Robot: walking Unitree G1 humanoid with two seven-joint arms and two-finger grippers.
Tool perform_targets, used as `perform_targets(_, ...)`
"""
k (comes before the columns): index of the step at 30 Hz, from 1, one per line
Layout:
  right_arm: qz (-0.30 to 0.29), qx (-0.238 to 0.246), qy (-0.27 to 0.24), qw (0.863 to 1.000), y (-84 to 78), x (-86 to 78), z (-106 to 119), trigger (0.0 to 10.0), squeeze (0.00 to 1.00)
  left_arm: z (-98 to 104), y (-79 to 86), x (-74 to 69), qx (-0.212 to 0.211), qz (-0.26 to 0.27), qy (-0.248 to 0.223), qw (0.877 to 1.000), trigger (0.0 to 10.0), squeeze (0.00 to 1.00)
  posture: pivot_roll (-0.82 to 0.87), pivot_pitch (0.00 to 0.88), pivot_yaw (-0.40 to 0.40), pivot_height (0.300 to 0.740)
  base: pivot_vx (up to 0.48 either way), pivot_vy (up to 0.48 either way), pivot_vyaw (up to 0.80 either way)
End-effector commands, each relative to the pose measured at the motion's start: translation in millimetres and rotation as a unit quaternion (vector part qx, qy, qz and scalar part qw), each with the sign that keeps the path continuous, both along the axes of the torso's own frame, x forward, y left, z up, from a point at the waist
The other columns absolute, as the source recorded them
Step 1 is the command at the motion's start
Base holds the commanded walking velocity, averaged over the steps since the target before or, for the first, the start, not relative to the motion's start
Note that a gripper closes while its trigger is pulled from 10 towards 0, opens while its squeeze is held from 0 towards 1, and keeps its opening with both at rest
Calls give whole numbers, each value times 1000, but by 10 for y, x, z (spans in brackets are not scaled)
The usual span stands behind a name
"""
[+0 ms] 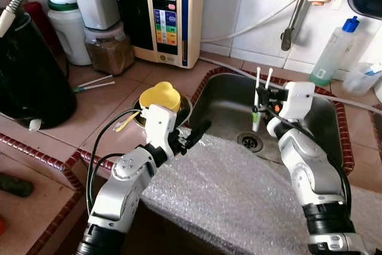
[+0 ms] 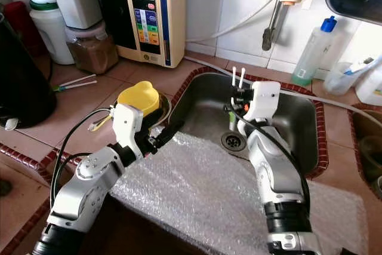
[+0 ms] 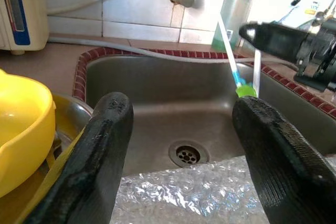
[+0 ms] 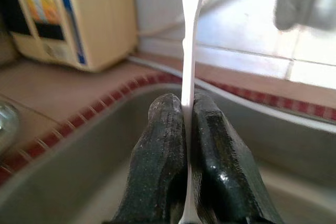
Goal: Kitchen organization
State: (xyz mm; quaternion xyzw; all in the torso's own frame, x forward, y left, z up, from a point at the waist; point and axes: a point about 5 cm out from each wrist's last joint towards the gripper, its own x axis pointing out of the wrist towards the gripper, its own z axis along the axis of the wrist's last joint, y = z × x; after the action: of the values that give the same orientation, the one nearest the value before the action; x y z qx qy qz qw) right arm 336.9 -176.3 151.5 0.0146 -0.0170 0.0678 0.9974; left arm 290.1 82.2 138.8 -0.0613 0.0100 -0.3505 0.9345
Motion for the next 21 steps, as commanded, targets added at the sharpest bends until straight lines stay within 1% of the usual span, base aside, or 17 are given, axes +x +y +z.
perform_targets(1,-18,-35,10,999,-76,13,-84,0,0,24,-27,-21,4,-9,-2,1000,10000,1000,8,0,-4,740,0,0,0)
perform_targets(2,-26,-44,17,999,-119,18,-124,0,0,27,-29,-23,5,-9,-2,1000,10000,1000,6,0,-3,740,0,0,0)
perform_targets(3,-44,-50,29,997,-200,23,-186,0,0,28,-37,-25,7,-11,0,1000,10000,1000,6,0,-3,740,0,0,0)
perform_targets(4,-49,-53,37,997,-237,17,-230,0,0,23,-44,-29,7,-12,2,1000,10000,1000,6,0,-3,740,0,0,0)
perform_targets(9,-60,-65,53,995,-327,-17,-361,0,0,14,-59,-43,8,-15,6,1000,10000,1000,5,0,-1,740,0,0,0)
perform_targets(11,-57,-62,58,995,-323,-21,-384,0,0,15,-54,-42,9,-14,7,1000,10000,1000,5,0,0,740,0,0,0)
perform_targets(12,-53,-61,66,994,-312,-29,-416,0,1000,11,-52,-42,9,-14,9,1000,10000,1000,5,0,1,740,0,0,0)
perform_targets(13,-48,-62,76,994,-296,-34,-454,6353,1000,4,-55,-44,10,-14,12,1000,10000,1000,5,0,1,740,0,0,0)
perform_targets(14,-45,-60,78,994,-286,-35,-465,10000,1000,2,-57,-45,11,-15,12,1000,10000,1000,5,0,2,740,0,0,0)
perform_targets(21,-47,-71,83,993,-261,-7,-511,10000,1000,6,-62,-38,22,-20,15,999,10000,1000,8,0,2,740,0,0,0)
